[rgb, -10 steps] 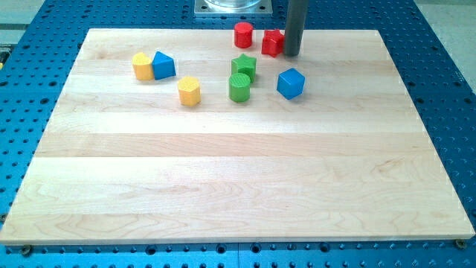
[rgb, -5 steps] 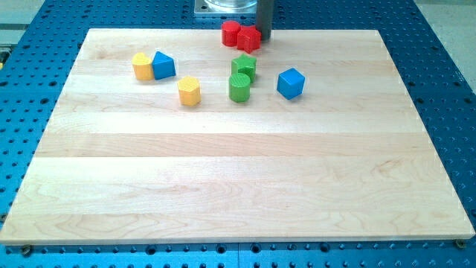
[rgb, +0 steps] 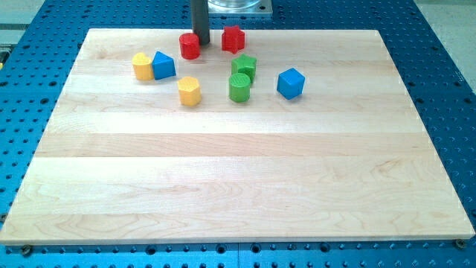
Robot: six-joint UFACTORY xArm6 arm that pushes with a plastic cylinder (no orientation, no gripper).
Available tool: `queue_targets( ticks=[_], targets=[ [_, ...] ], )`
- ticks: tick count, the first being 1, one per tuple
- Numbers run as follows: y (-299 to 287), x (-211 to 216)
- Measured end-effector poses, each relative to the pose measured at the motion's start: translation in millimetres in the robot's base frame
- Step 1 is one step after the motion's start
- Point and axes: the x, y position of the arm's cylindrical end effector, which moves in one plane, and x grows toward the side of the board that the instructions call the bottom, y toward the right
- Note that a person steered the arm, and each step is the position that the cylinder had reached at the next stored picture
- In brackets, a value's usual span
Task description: Separate the green blocks
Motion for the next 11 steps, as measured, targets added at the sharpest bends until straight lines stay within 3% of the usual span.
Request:
queue_targets(
  ticks=[1,2,7,9,10,11],
  targets=[
    [-55.5,18.3],
    [-69.4,43.9],
    [19.0,70.9],
    [73.1,59.3],
    [80.8,112.6],
    [80.9,191.9]
  ],
)
